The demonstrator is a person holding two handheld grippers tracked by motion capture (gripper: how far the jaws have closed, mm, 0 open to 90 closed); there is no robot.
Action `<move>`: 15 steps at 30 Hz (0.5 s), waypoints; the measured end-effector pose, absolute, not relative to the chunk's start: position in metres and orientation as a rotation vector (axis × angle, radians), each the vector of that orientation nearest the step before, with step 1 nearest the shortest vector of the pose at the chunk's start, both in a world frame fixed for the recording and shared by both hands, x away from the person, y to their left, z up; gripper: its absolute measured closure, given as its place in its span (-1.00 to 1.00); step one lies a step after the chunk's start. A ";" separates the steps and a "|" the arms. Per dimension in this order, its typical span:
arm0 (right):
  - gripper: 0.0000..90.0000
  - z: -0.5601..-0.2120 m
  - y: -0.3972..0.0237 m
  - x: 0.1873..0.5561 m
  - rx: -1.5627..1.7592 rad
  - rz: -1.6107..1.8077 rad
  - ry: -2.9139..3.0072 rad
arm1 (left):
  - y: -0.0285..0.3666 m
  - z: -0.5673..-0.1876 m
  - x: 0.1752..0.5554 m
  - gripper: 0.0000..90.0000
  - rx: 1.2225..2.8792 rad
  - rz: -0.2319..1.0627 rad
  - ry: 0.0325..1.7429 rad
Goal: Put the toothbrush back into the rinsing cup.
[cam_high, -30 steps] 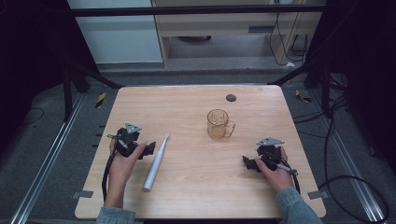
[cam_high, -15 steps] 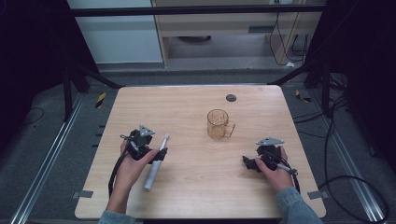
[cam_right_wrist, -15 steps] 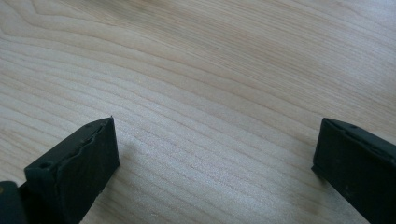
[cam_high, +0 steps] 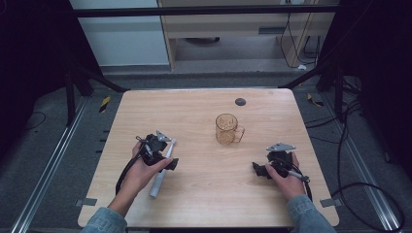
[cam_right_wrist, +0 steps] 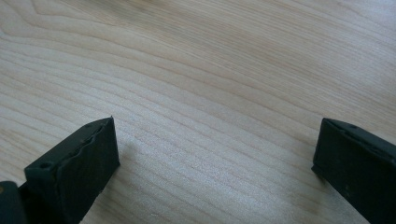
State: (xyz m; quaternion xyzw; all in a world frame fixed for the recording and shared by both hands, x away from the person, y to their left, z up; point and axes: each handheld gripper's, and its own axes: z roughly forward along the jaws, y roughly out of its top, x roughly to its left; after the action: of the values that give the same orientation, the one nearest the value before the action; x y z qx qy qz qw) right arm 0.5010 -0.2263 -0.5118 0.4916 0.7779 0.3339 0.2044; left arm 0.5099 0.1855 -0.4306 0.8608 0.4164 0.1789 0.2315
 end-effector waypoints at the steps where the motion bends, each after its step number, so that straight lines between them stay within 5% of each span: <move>1: -0.99 -0.512 -0.226 0.501 1.371 0.931 2.169 | 0.186 -0.431 0.510 -0.82 2.366 0.492 1.145; 15: -0.99 -0.512 -0.226 0.501 1.371 0.928 2.169 | 0.190 -0.431 0.520 -0.81 2.389 0.409 1.262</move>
State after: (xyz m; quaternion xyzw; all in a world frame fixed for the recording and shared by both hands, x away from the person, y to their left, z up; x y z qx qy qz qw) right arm 0.5010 -0.2263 -0.5118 0.4916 0.7780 0.3330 0.2051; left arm 0.5198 0.1905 -0.4313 0.8560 0.4521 0.1467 0.2032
